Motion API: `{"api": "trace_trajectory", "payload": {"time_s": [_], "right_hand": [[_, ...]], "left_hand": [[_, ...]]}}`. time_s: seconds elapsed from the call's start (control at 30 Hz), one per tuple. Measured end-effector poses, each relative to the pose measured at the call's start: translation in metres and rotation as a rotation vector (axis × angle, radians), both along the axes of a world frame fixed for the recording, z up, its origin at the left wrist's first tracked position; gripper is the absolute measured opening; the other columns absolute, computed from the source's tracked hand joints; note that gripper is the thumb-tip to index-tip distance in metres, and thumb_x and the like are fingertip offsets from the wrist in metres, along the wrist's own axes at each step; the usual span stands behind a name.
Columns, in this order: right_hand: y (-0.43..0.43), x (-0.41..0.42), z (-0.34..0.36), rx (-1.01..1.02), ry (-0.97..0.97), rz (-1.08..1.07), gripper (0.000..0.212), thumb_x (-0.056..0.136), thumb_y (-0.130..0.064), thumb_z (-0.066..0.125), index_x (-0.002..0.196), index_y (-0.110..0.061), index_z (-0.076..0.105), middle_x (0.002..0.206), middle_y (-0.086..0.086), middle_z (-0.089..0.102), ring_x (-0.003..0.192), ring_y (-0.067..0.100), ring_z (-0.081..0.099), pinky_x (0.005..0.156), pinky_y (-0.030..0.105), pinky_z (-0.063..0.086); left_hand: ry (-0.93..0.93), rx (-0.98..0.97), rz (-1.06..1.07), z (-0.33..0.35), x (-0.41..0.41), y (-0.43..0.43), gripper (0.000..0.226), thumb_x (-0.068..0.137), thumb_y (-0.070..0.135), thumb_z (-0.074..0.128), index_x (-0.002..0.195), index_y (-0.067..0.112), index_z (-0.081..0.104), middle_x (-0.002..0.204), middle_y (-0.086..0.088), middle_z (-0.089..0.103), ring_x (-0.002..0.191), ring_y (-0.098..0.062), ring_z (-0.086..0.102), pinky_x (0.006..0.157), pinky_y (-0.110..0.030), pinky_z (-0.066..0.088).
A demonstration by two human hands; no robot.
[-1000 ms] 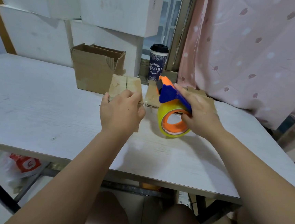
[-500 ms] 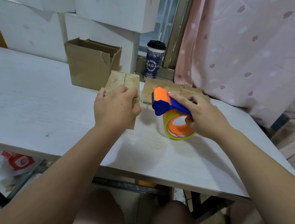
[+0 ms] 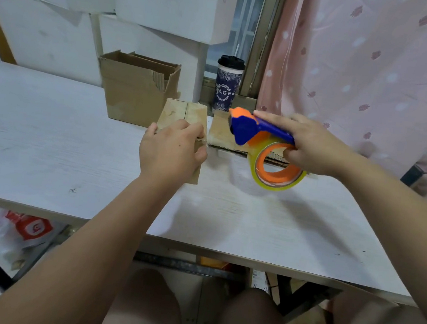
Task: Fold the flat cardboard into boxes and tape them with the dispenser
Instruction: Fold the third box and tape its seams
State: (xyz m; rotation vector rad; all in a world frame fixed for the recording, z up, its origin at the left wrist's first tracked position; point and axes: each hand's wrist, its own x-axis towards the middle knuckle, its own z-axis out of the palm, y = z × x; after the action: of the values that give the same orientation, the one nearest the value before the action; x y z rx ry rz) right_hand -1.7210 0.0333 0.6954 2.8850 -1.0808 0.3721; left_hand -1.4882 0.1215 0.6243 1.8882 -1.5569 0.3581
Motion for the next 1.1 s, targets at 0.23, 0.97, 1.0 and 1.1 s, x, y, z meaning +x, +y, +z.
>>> {"api": "trace_trajectory", "payload": {"time_s": [0.23,0.97,1.0,1.1], "right_hand": [[-0.002,-0.021,-0.025,0.023,-0.238,-0.051,0.097,0.080,-0.007,0.060,0.134,-0.068,0.009,0.100,0.002,0.048,0.086,0.002,0.043,0.069,0.007,0.029],[0.012,0.027,-0.003,-0.196,0.323,-0.060,0.082,0.087,-0.017,0.044,0.135,-0.068,0.002,0.105,0.001,0.039,0.086,0.025,0.049,0.066,0.041,0.050],[0.011,0.031,0.001,-0.177,0.336,-0.047,0.081,0.088,-0.017,0.044,0.137,-0.067,0.005,0.105,0.001,0.039,0.085,0.024,0.048,0.066,0.041,0.050],[0.008,0.042,0.013,-0.147,0.393,-0.013,0.080,0.089,-0.012,0.044,0.140,-0.063,0.011,0.102,0.003,0.038,0.081,0.021,0.044,0.065,0.037,0.046]], "left_hand": [[0.040,-0.004,-0.006,0.001,-0.001,0.001,0.012,0.086,0.037,0.056,0.094,0.028,0.060,0.083,0.013,0.042,0.070,-0.015,0.038,0.103,-0.044,0.034],[-0.171,0.101,-0.027,0.001,-0.001,0.005,0.065,0.074,0.053,0.069,0.127,0.026,0.041,0.109,0.001,0.057,0.094,-0.022,0.055,0.104,-0.050,0.029],[-0.168,0.108,-0.037,0.001,-0.002,0.006,0.072,0.072,0.055,0.070,0.131,0.028,0.038,0.111,0.001,0.057,0.100,-0.023,0.056,0.104,-0.052,0.027],[-0.186,0.094,-0.085,-0.004,-0.004,0.008,0.068,0.071,0.052,0.073,0.129,0.034,0.043,0.123,-0.004,0.053,0.112,-0.026,0.052,0.106,-0.060,0.017]]}}
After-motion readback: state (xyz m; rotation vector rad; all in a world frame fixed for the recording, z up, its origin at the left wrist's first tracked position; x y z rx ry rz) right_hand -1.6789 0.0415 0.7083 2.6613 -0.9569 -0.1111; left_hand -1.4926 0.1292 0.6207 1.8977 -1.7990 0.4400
